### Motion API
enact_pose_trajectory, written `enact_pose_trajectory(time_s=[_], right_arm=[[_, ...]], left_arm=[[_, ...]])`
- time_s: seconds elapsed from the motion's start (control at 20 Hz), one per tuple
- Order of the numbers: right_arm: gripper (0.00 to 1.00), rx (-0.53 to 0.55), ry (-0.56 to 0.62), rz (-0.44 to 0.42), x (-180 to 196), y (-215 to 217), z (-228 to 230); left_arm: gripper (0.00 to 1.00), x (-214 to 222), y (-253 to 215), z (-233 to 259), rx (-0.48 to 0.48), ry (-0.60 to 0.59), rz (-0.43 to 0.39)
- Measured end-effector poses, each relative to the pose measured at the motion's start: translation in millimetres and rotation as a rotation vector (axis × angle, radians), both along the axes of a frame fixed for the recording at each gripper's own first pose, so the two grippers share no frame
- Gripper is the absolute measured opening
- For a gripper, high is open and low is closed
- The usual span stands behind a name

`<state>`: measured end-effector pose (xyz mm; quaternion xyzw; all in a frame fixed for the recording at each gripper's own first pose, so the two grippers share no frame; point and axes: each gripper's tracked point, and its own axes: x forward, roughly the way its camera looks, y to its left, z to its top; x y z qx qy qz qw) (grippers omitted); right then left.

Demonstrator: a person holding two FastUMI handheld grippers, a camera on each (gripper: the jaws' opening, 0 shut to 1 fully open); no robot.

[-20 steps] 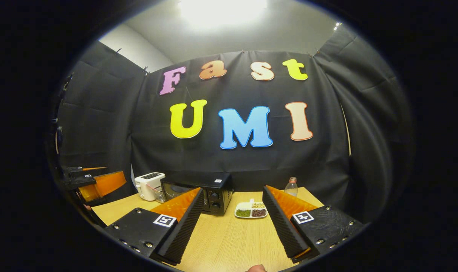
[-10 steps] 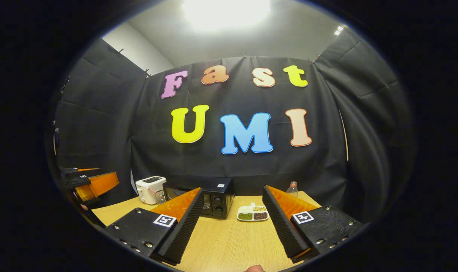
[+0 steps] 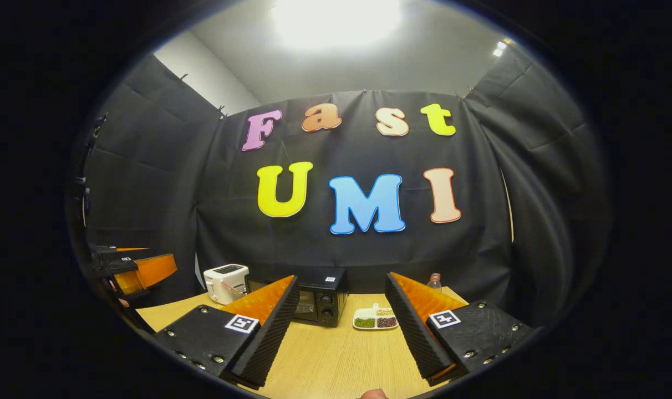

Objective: Open the electric oven with the left hand, put the food in, and close the electric oven.

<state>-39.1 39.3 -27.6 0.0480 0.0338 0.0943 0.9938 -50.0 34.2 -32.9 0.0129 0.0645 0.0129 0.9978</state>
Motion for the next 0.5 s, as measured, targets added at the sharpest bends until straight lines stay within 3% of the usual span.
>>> enact_pose_trajectory(time_s=[0.1, 0.5], right_arm=[[0.96, -0.01, -0.005, 0.014, -1.5, 2.0, 1.1], [0.96, 0.001, -0.031, 0.03, 2.2, 6.6, 14.4]], left_arm=[[0.97, 0.3, 2.4, 8.4, 0.011, -0.028, 0.006], [1.0, -4.7, -5.4, 20.5, 0.003, -0.044, -0.009]])
